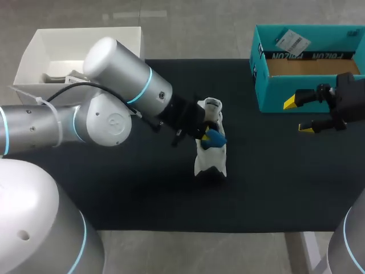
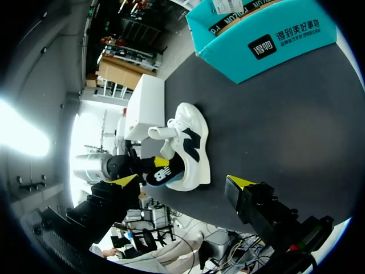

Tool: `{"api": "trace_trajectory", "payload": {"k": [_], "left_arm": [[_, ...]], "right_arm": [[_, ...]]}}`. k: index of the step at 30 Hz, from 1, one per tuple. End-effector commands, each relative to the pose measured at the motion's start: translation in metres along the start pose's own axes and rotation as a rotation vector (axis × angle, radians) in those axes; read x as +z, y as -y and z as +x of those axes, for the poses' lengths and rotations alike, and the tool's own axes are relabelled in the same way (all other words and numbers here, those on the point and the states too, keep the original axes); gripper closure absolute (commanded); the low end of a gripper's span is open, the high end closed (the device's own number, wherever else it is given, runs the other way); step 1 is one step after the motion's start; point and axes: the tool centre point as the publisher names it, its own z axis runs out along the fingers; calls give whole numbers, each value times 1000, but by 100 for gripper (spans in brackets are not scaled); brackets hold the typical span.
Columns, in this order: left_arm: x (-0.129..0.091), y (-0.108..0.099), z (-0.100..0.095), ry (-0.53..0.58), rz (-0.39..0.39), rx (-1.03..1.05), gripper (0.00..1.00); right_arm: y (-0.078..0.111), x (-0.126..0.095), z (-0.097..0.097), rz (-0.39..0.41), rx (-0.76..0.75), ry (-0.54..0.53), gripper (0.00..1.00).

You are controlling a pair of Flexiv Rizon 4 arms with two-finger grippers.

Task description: Take the shoe out of the shoebox, open the shoe tongue, remove and reinsert the insole, then place the shoe into the shoebox

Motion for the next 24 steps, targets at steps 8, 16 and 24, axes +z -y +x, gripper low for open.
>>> {"api": "trace_trajectory", "payload": {"k": [8, 16, 24], "left_arm": [[-8, -2, 1, 81, 45, -108, 100], [-1, -4, 12, 21, 23, -93, 53], [9, -8, 13, -6, -19, -47, 72]], "right_arm": [[0, 1, 1, -1, 2, 4, 0], [0, 1, 1, -1, 2, 4, 0], [0, 1, 1, -1, 2, 4, 0]]}}
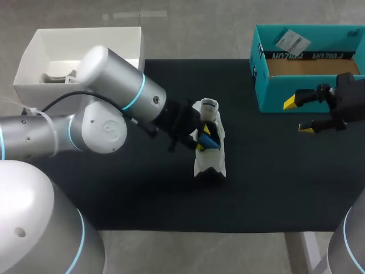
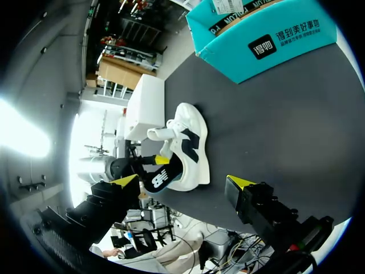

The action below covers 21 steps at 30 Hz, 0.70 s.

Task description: Take the shoe out of the shoebox, open the shoe tongue, remove and reinsert the insole, then place the shoe into the shoebox

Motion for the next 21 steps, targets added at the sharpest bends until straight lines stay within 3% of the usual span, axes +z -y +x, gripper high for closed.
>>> {"api": "trace_trajectory", "payload": {"k": [1, 2, 4, 5, 13, 21], "left_arm": [[7, 1, -5, -4, -27, 25, 79], [8, 1, -6, -2, -28, 28, 81], [8, 1, -7, 0, -40, 48, 98], [8, 0, -7, 0, -40, 47, 100], [6, 1, -6, 34, -42, 55, 100], [-1, 2, -10, 142, -19, -28, 100]], "right_arm": [[0, 1, 1, -1, 2, 4, 0], [0, 1, 1, -1, 2, 4, 0], [0, 1, 1, -1, 2, 4, 0], [0, 1, 1, -1, 2, 4, 0], [0, 1, 1, -1, 2, 4, 0], [0, 1, 1, -1, 2, 4, 0]]}}
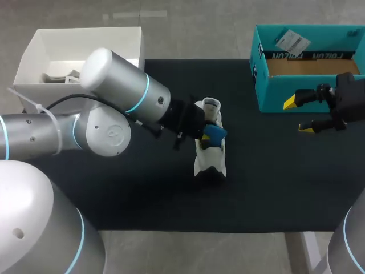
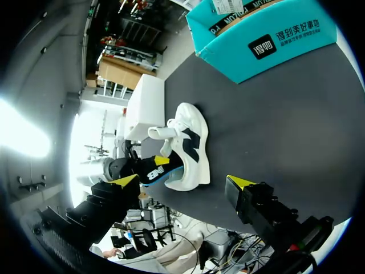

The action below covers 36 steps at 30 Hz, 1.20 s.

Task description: Take the shoe out of the shoebox, open the shoe tongue, remove and reinsert the insole, then place the shoe into the shoebox

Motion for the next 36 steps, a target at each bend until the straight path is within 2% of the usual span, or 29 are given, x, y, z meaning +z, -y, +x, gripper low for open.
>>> {"api": "trace_trajectory", "payload": {"k": [1, 8, 14, 27, 36], "left_arm": [[-1, -2, 7, 67, 13, -31, 100], [8, -3, 12, 89, 19, -119, 100], [19, -5, 4, 141, 11, -161, 100], [30, -22, -8, 172, -73, -96, 100], [32, -31, -5, 141, -117, -30, 100]], "right_arm": [[0, 1, 1, -1, 2, 4, 0], [0, 1, 1, -1, 2, 4, 0], [0, 1, 1, -1, 2, 4, 0], [0, 1, 1, -1, 2, 4, 0], [0, 1, 1, -1, 2, 4, 0]]}}
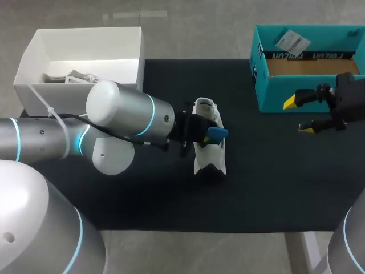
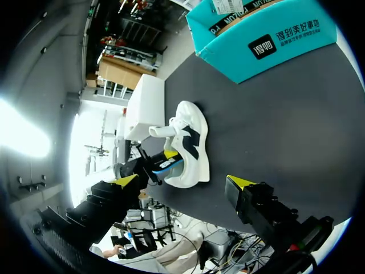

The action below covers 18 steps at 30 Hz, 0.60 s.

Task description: Take the shoe out of the shoebox, open the shoe tongue, remove and reinsert the insole, then place the shoe into the shoebox

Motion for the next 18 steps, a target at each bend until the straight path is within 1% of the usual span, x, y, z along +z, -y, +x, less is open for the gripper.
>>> {"api": "trace_trajectory", "payload": {"k": [1, 4, 6, 7, 8, 9, 10, 11, 15, 17, 18], "left_arm": [[4, -3, 1, -20, -16, 38, 100], [2, -3, 1, -31, -24, 67, 100], [-3, -1, 0, -34, -13, 69, 100], [-6, 2, -1, -37, -3, 67, 96], [-10, 5, -2, -39, 6, 67, 76], [-14, 7, -3, -40, 14, 67, 67], [-17, 9, -5, -37, 22, 67, 63], [-20, 11, -6, -37, 28, 68, 62], [-29, 15, -9, -43, 41, 68, 65], [-33, 17, -9, -46, 52, 70, 68], [-34, 17, -8, -47, 54, 69, 74]], "right_arm": [[0, 1, 1, -1, 2, 4, 0], [0, 1, 1, -1, 2, 4, 0], [0, 1, 1, -1, 2, 4, 0], [0, 1, 1, -1, 2, 4, 0], [0, 1, 1, -1, 2, 4, 0], [0, 1, 1, -1, 2, 4, 0], [0, 1, 1, -1, 2, 4, 0], [0, 1, 1, -1, 2, 4, 0], [0, 1, 1, -1, 2, 4, 0], [0, 1, 1, -1, 2, 4, 0], [0, 1, 1, -1, 2, 4, 0]]}}
